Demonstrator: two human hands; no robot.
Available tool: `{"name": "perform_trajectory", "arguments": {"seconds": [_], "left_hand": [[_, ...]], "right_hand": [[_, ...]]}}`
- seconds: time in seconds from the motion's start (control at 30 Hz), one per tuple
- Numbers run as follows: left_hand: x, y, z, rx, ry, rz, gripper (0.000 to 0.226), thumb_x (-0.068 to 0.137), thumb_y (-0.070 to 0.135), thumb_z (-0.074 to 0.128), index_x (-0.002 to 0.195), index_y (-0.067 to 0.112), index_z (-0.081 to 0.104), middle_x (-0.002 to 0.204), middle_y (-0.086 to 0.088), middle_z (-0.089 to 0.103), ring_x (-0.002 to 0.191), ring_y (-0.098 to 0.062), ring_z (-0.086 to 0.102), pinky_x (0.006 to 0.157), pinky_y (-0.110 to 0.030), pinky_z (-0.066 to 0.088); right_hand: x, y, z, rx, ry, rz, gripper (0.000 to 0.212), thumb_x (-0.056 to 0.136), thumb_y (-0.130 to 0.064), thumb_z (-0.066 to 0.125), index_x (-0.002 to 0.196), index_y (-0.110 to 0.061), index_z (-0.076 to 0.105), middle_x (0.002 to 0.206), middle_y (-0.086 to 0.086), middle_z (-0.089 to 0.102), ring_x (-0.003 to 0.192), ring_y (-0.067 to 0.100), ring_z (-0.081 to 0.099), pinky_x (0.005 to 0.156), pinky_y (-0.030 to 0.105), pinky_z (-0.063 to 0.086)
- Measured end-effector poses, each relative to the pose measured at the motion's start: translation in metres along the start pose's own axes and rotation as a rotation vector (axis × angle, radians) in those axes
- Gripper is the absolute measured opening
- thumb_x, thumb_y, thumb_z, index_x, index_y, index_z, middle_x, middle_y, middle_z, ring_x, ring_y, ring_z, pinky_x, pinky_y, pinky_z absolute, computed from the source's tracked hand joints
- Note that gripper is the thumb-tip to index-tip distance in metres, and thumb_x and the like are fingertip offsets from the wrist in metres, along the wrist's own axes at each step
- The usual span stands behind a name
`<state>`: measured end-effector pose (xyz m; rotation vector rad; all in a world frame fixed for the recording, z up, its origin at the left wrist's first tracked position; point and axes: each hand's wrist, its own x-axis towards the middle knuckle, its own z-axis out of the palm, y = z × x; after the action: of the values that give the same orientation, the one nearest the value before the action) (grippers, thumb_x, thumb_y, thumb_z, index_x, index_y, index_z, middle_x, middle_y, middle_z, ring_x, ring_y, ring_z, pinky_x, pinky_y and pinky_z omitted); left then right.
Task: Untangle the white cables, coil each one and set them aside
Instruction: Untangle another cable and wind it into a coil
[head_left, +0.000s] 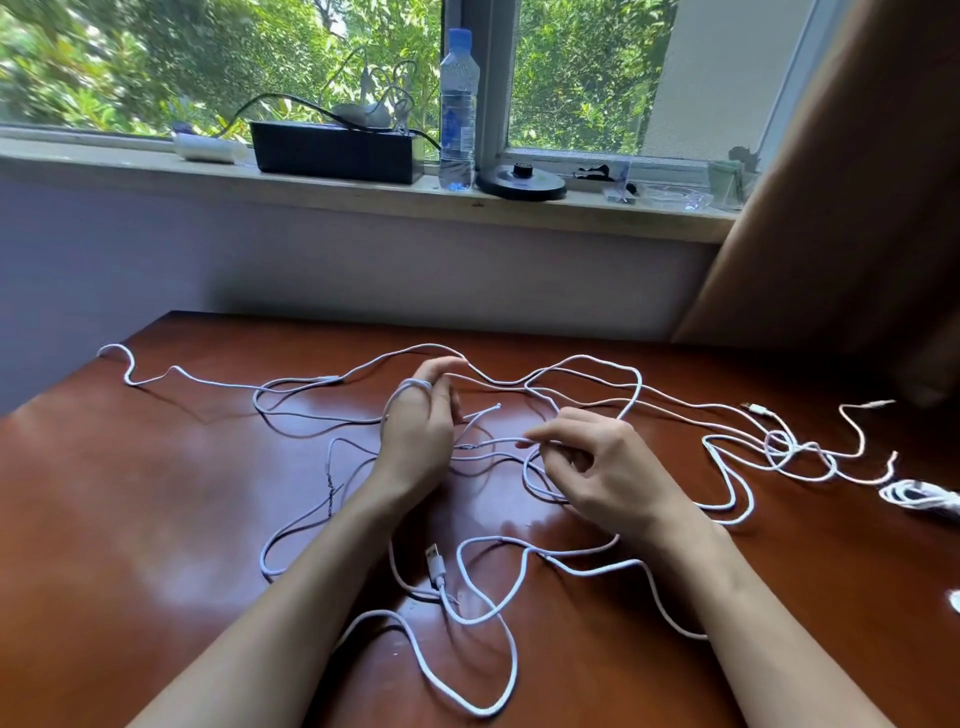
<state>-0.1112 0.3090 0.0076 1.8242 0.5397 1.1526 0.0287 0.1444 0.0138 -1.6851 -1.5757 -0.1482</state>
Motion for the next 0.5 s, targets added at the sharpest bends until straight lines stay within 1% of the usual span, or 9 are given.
{"name": "perform_trajectory", "arguments": {"seconds": [0.07, 0.1, 0.17, 0.23, 0.3, 0.33, 0.4, 0.43, 0.5], "left_hand": [[-0.003, -0.003, 0.001, 0.147, -0.070, 0.030, 0.032, 0.094, 0.027, 0.034, 0.109, 0.022, 0.061, 0.070, 0.008, 0.055, 0.062, -0.007, 0.051, 0.068, -0.035, 0.046], [-0.005, -0.004, 0.002, 0.196, -0.090, 0.044, 0.030, 0.094, 0.026, 0.033, 0.107, 0.024, 0.060, 0.071, 0.007, 0.057, 0.062, -0.007, 0.052, 0.068, -0.034, 0.045], [-0.006, -0.006, 0.002, 0.236, -0.101, 0.050, 0.024, 0.098, 0.023, 0.035, 0.104, 0.027, 0.058, 0.072, 0.003, 0.060, 0.063, -0.010, 0.054, 0.068, -0.036, 0.047], [-0.006, -0.005, 0.001, 0.270, -0.118, 0.051, 0.022, 0.102, 0.021, 0.038, 0.103, 0.028, 0.058, 0.072, 0.001, 0.062, 0.063, -0.011, 0.055, 0.069, -0.038, 0.047], [-0.007, -0.004, 0.002, 0.304, -0.157, 0.053, 0.021, 0.103, 0.025, 0.038, 0.103, 0.026, 0.059, 0.070, 0.003, 0.061, 0.067, -0.012, 0.057, 0.073, -0.039, 0.048], [-0.007, -0.003, 0.002, 0.304, -0.182, 0.046, 0.022, 0.102, 0.029, 0.038, 0.103, 0.026, 0.059, 0.068, 0.004, 0.060, 0.068, -0.013, 0.058, 0.074, -0.040, 0.048], [-0.008, -0.004, 0.001, 0.262, -0.243, 0.036, 0.027, 0.099, 0.038, 0.036, 0.100, 0.024, 0.060, 0.067, 0.009, 0.058, 0.068, -0.012, 0.057, 0.076, -0.041, 0.049], [-0.009, -0.004, 0.001, 0.235, -0.280, 0.041, 0.030, 0.098, 0.041, 0.036, 0.097, 0.024, 0.061, 0.068, 0.012, 0.058, 0.070, -0.010, 0.056, 0.077, -0.040, 0.049], [-0.011, 0.000, 0.001, 0.180, -0.363, 0.052, 0.036, 0.098, 0.045, 0.037, 0.089, 0.021, 0.063, 0.071, 0.015, 0.060, 0.072, -0.006, 0.057, 0.077, -0.037, 0.049]], "right_hand": [[0.000, 0.000, 0.002, -0.023, 0.036, -0.047, 0.023, 0.091, -0.021, 0.061, 0.108, -0.023, 0.077, 0.081, -0.015, 0.063, 0.067, 0.007, 0.060, 0.064, 0.032, 0.051], [0.000, 0.000, 0.002, -0.045, 0.060, -0.070, 0.025, 0.093, -0.023, 0.060, 0.112, -0.023, 0.076, 0.083, -0.012, 0.067, 0.069, 0.010, 0.062, 0.065, 0.035, 0.053], [0.001, 0.001, 0.002, -0.096, 0.124, -0.117, 0.027, 0.096, -0.026, 0.057, 0.117, -0.021, 0.074, 0.088, -0.003, 0.074, 0.074, 0.016, 0.069, 0.067, 0.038, 0.055], [0.002, 0.000, 0.000, -0.135, 0.193, -0.151, 0.026, 0.098, -0.025, 0.059, 0.119, -0.020, 0.074, 0.093, -0.003, 0.077, 0.075, 0.015, 0.070, 0.067, 0.033, 0.056], [0.002, -0.002, -0.002, -0.200, 0.269, -0.161, 0.023, 0.098, -0.026, 0.063, 0.117, -0.023, 0.076, 0.091, -0.007, 0.077, 0.071, 0.011, 0.067, 0.064, 0.028, 0.054], [0.002, -0.003, -0.003, -0.242, 0.309, -0.150, 0.021, 0.098, -0.030, 0.064, 0.115, -0.026, 0.076, 0.088, -0.008, 0.077, 0.069, 0.011, 0.067, 0.061, 0.029, 0.054], [0.002, -0.005, -0.005, -0.299, 0.372, -0.095, 0.022, 0.097, -0.044, 0.062, 0.108, -0.030, 0.076, 0.076, -0.008, 0.074, 0.061, 0.016, 0.068, 0.053, 0.035, 0.054], [0.001, -0.006, -0.006, -0.305, 0.389, -0.066, 0.024, 0.096, -0.048, 0.061, 0.104, -0.029, 0.074, 0.068, -0.008, 0.070, 0.057, 0.019, 0.066, 0.050, 0.037, 0.052], [0.000, -0.007, -0.008, -0.303, 0.409, -0.020, 0.028, 0.094, -0.052, 0.062, 0.096, -0.026, 0.071, 0.060, -0.006, 0.062, 0.052, 0.020, 0.062, 0.047, 0.038, 0.050]]}}
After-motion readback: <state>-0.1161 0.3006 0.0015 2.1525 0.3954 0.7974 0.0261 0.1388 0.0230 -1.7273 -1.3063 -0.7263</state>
